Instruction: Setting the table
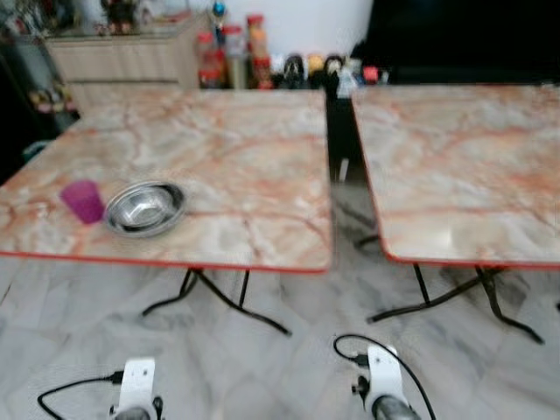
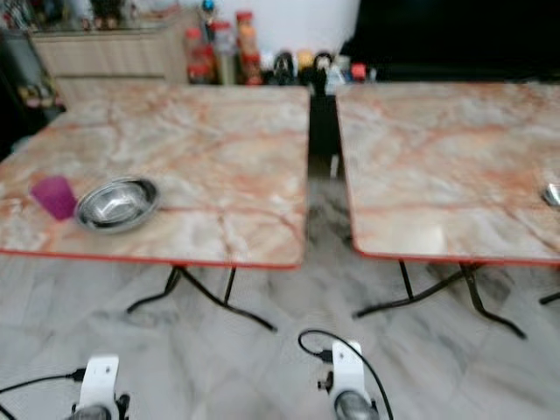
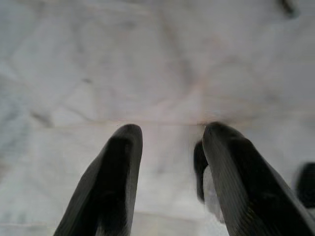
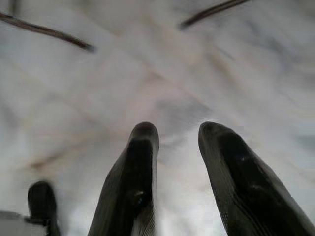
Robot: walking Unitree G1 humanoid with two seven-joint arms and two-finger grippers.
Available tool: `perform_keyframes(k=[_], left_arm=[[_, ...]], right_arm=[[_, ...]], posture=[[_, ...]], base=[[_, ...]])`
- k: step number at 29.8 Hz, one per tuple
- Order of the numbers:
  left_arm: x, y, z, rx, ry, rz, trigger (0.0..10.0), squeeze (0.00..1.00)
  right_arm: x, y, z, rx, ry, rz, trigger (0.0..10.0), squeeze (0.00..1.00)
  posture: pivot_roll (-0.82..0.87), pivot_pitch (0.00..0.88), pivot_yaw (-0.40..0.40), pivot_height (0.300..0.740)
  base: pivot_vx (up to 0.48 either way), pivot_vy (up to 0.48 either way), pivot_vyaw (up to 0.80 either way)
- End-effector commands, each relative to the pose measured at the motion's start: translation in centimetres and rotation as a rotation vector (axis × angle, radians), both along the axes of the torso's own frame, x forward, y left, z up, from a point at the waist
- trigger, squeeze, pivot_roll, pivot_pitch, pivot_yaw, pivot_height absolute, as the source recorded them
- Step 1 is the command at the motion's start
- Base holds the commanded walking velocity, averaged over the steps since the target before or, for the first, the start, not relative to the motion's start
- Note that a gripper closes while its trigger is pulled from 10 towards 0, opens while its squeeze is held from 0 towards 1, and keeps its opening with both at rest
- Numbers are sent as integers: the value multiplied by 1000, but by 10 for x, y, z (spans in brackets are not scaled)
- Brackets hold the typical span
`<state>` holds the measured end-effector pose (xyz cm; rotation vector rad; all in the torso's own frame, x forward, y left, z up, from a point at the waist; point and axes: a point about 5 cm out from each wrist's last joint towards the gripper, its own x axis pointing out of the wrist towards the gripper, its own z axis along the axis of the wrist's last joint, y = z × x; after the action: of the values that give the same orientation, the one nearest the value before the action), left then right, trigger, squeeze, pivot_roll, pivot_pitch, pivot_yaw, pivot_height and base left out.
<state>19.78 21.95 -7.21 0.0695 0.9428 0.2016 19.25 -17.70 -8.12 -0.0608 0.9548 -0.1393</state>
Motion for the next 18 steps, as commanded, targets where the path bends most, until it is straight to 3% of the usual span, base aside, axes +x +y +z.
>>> perform_keyframes(k=[1,18], left_arm=[[-1,10,2,19,2,15,10000,0],[-2,13,2,26,-1,17,10000,0]], right_arm=[[8,8,4,21,-25,6,10000,0],[6,9,2,27,-24,9,10000,0]], posture=[[10,0,23,740],[6,0,30,740]], base=[[0,-420,0],[0,-418,0]])
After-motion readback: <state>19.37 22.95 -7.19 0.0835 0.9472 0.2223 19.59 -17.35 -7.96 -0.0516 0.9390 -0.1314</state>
